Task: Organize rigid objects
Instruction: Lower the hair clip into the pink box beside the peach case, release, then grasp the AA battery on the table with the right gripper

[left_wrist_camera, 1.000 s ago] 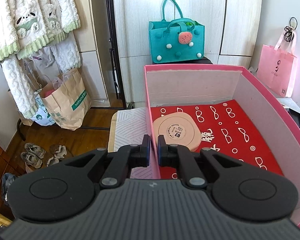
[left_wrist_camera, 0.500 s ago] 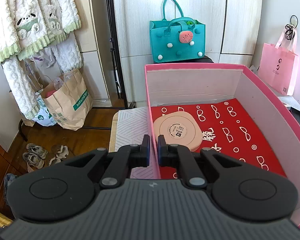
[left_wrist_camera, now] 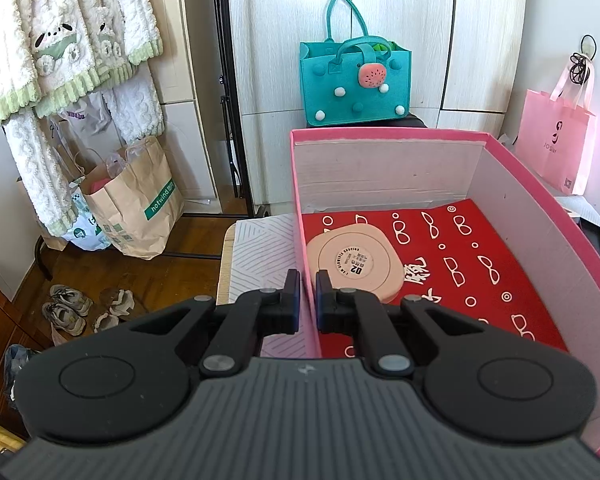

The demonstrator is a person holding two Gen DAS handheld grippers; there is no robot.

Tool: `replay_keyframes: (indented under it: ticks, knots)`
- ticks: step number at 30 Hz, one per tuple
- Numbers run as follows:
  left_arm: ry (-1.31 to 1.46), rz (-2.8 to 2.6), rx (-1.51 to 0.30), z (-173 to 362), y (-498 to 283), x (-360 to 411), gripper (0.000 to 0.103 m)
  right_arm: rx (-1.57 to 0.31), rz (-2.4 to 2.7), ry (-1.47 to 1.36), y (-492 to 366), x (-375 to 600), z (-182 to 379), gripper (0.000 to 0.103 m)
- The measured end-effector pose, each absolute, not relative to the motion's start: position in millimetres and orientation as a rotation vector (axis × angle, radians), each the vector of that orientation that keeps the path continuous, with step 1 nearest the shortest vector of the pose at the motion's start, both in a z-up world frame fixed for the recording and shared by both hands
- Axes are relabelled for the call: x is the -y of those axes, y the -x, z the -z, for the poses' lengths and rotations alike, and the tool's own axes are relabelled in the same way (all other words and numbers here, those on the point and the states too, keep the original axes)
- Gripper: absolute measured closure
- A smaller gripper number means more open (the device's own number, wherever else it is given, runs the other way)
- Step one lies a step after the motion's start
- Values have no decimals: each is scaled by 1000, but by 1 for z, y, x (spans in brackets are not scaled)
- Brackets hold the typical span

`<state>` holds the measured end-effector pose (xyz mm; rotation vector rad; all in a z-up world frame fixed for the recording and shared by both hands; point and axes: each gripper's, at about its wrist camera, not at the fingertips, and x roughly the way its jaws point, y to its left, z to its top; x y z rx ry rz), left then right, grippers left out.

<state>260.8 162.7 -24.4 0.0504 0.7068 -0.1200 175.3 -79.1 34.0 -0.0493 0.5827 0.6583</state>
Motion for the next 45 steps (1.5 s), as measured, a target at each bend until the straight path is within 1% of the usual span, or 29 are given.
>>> replay_keyframes:
  ticks: [4,11,17,21,24,28,34,39,42,45]
  knots:
    - [-61,119,-707,24,-261,-162,96,-655,-707,173,-223,36,-26,51]
    - [-81,114,-706,24,-262,-159,96,-943,-647,196,-307,-14,8,51]
    - [-90,110,-705,25,-261,-156,96,-1033,-600,196,-337,-29,28,50]
    - [-98,109,-705,24,-261,-155,96,-1083,-584,121,-347,-32,37,50]
    - [-99,107,-705,24,-261,-155,96,-1073,-581,62,-347,-25,37,48]
    - [-112,108,-698,24,-261,-154,96,-1054,-611,-15,-328,-6,25,48]
    - [-106,107,-698,24,-260,-153,96,-920,-661,-54,-276,35,-22,48]
    - [-103,106,-695,24,-260,-152,96,-889,-654,-95,-239,77,-51,48]
    - [-106,105,-693,25,-260,-153,96,-891,-630,-95,-218,98,-55,48]
    - [-106,105,-692,25,-260,-153,96,-883,-608,-78,-197,115,-47,48]
